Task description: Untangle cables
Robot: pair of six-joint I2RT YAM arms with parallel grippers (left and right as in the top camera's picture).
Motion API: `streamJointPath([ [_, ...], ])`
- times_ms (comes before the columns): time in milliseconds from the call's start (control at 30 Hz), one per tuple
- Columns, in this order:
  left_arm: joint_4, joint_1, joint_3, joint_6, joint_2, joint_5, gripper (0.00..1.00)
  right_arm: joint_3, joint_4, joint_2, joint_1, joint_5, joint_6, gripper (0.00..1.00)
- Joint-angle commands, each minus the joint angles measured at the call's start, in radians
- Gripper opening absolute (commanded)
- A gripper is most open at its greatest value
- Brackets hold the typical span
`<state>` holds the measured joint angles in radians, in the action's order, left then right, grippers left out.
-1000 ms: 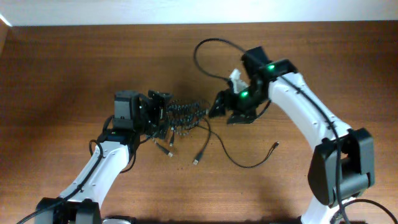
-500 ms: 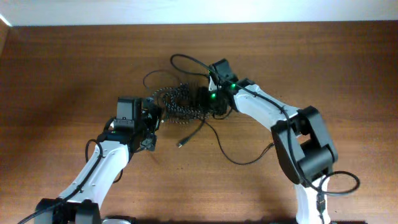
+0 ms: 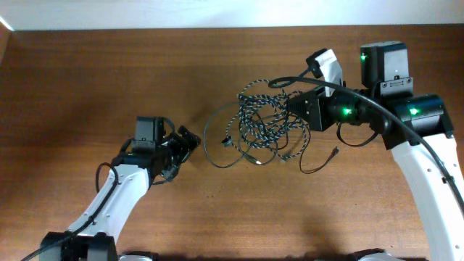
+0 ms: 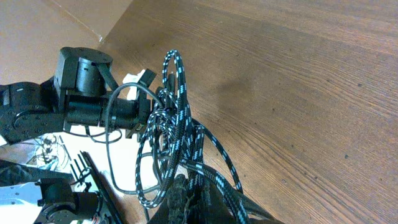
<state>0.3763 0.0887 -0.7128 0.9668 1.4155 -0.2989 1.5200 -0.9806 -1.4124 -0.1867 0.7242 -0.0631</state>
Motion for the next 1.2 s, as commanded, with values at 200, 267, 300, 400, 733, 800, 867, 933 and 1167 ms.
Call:
streamJointPath([
  [200, -0.183, -0.159, -0.006, -0.491, -0.714, -0.29, 1.0, 0.006, -0.008, 0.013, -0.003, 0.024, -0.012, 0.04],
  [267, -0.299, -0.159, -0.006, -0.38, -0.706, -0.289, 1.0, 0.006, -0.008, 0.013, -0.003, 0.024, -0.011, 0.04],
  [300, -0.361, -0.159, -0.006, -0.211, -0.681, -0.288, 0.91, 0.006, -0.008, 0.012, -0.003, 0.024, -0.008, 0.04],
  [400, -0.442, -0.159, -0.006, 0.436, -0.576, -0.286, 0.97, 0.006, -0.012, 0.0, -0.003, 0.024, 0.001, 0.04],
  [733, -0.56, 0.256, -0.006, 0.934, -0.435, -0.095, 0.93, 0.006, 0.013, -0.054, -0.047, 0.024, 0.018, 0.04],
  [800, -0.571, 0.268, -0.006, 0.934, -0.347, -0.039, 0.93, 0.006, 0.013, -0.054, -0.09, 0.024, 0.018, 0.04],
  [867, -0.609, 0.268, -0.006, 0.933, -0.248, -0.033, 0.77, 0.006, 0.015, -0.054, -0.114, -0.006, 0.018, 0.04],
  [933, -0.632, 0.268, -0.006, 0.932, -0.228, -0.017, 0.63, 0.006, 0.012, -0.054, -0.114, -0.042, 0.018, 0.04],
  [1167, -0.547, 0.267, -0.006, 0.887, -0.199, 0.027, 0.18, 0.006, 0.012, -0.054, -0.114, -0.04, 0.019, 0.04],
])
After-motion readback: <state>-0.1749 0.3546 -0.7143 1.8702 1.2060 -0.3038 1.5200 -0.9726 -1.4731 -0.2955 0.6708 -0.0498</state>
